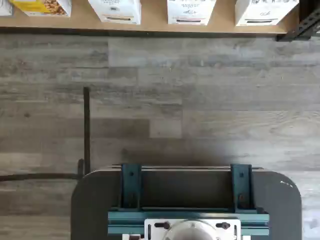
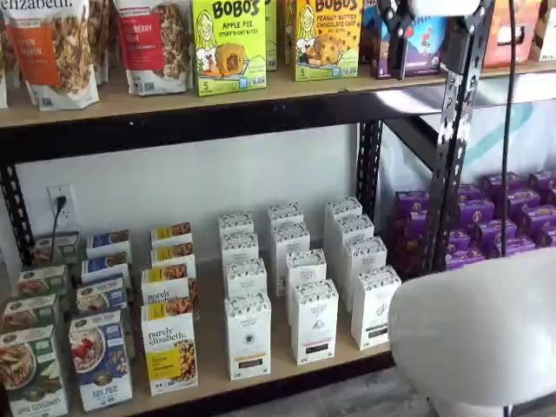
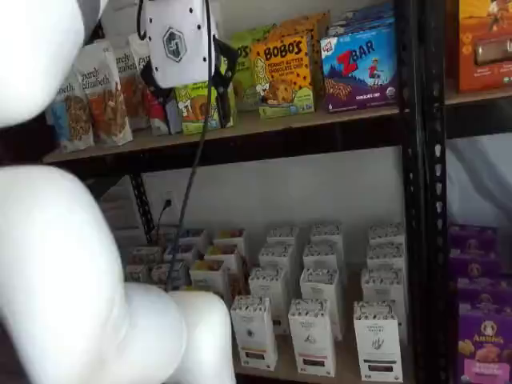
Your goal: Pick up the white box with a yellow strip in the middle, on the bottom shelf, the fourth box from the left
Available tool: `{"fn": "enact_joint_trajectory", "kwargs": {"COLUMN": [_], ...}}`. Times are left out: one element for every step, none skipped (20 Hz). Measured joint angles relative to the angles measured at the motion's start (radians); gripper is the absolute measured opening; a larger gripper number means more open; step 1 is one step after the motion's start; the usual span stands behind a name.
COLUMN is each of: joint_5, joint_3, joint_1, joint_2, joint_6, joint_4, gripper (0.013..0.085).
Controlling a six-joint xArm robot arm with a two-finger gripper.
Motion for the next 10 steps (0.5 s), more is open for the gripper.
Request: {"fn": "enact_joint_trajectory", "kwargs": {"joint_5": [-0.008,-0.044,-0.058,-0.064,-0.066,-0.066,-0.067,-0.068,-0.069,-0.073], "joint_3": [0.005,0.027,0.035,0.037,0.038,0.039,0.039,0.041,0.042,0.047], "joint_1": [-0.009,-0.052,-0.068,-0.072,-0.074,-0.076,-0.076,-0.076,-0.074,-0.073], "joint_2": [-0.005,-0.028,-0.037,-0.039,-0.039,-0.039,-0.039,-0.039,-0.038,-0.039], "joint_6": [-0.006,-0.029,-0.039,-0.043,-0.045,-0.046,-0.046,-0.046,-0.046,-0.045], "joint_4": [0.01,0.055,0.073,0.08,0.084,0.086,0.086,0.085,0.084,0.083], "gripper": [0.085,0.085,0.085,0.085,0.085,0.085,0.085,0.085,0.085,0.085]}}
